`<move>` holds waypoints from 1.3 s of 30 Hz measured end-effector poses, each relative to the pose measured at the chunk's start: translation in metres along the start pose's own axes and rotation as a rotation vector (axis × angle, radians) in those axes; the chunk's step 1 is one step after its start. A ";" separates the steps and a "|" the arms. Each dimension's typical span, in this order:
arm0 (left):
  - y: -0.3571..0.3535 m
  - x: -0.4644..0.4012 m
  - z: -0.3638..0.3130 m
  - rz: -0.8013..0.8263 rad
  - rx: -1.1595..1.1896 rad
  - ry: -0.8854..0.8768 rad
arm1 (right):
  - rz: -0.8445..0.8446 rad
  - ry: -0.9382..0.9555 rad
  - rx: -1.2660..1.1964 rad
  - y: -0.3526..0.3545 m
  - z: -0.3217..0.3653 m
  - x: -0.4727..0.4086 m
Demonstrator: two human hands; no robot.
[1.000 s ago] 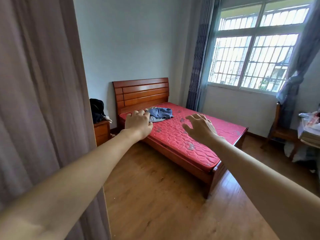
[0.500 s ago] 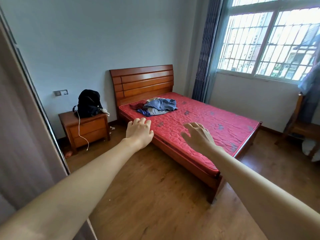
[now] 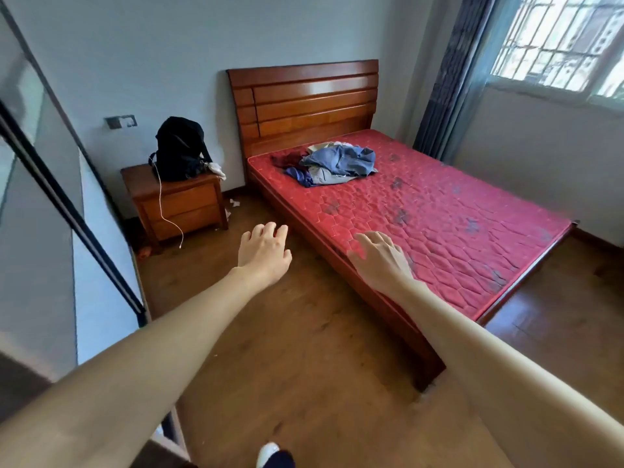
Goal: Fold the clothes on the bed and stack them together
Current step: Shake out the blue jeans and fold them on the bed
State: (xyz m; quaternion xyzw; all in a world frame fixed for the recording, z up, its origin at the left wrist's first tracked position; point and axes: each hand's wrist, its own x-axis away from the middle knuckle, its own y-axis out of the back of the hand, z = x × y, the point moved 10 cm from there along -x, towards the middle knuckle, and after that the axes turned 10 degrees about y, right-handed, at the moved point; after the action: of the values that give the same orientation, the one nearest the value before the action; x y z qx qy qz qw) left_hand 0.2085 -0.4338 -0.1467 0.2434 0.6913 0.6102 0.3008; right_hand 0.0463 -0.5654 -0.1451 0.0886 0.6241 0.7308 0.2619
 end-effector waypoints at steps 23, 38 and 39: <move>-0.074 -0.369 0.139 -0.035 0.016 0.047 | 0.029 0.047 0.012 -0.128 0.012 -0.403; -0.094 -0.646 0.259 -0.015 -0.075 0.078 | 0.060 0.082 -0.059 -0.207 0.033 -0.716; -0.098 -0.662 0.262 -0.010 -0.074 0.074 | 0.058 0.087 -0.059 -0.211 0.033 -0.731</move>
State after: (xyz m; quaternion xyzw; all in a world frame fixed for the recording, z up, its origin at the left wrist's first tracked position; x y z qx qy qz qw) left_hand 0.8620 -0.7299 -0.1849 0.2056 0.6802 0.6425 0.2869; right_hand 0.7379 -0.8802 -0.1962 0.0671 0.6102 0.7593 0.2158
